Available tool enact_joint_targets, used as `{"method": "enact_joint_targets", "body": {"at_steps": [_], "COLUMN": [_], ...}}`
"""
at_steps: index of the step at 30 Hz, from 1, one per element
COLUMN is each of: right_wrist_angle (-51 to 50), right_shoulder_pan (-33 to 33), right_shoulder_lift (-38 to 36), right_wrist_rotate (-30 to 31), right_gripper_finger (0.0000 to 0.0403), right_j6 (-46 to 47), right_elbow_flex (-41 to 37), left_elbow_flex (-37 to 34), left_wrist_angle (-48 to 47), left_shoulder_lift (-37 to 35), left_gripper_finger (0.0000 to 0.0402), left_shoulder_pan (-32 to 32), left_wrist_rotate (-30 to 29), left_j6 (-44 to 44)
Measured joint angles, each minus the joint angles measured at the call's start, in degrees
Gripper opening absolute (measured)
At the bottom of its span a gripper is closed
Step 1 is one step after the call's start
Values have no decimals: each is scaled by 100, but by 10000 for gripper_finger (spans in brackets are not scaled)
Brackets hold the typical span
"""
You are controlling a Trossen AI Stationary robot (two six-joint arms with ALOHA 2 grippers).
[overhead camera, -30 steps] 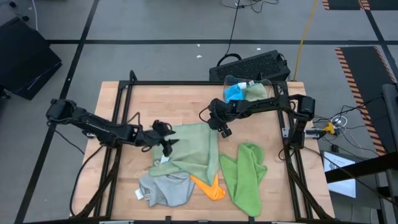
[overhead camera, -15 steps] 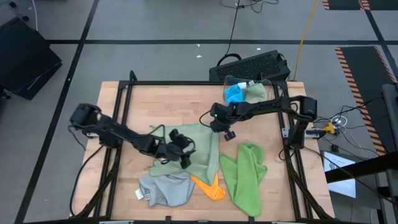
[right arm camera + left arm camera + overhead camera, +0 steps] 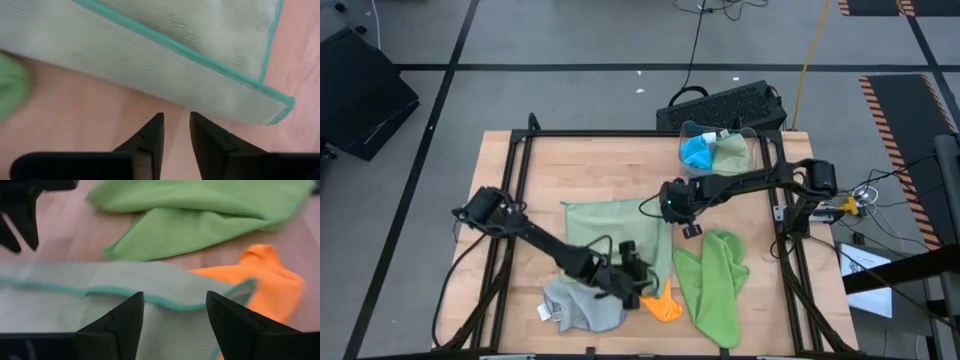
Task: Fold microfiber towels
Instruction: Fold the light green microfiber towel
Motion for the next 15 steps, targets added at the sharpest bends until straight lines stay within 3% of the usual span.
{"method": "enact_joint_targets", "body": {"at_steps": [8,15], "right_wrist_angle": [135,1290], "right_shoulder_pan": [655,1644], "right_shoulder_lift": [-803,-1598], "right_wrist_rotate": [73,1060], "right_gripper_finger": [94,94], "right_j6": [1170,2943], "right_elbow_flex": [-437,-1462], "left_elbow_flex": [408,409], "left_wrist_angle": [-516,-397], "left_shoulder_lift": [6,6], "left_gripper_finger": [218,218], "left_shoulder_pan": [-363,-260], "left_wrist_rotate": [-154,292], "left_j6": [1437,3003]}}
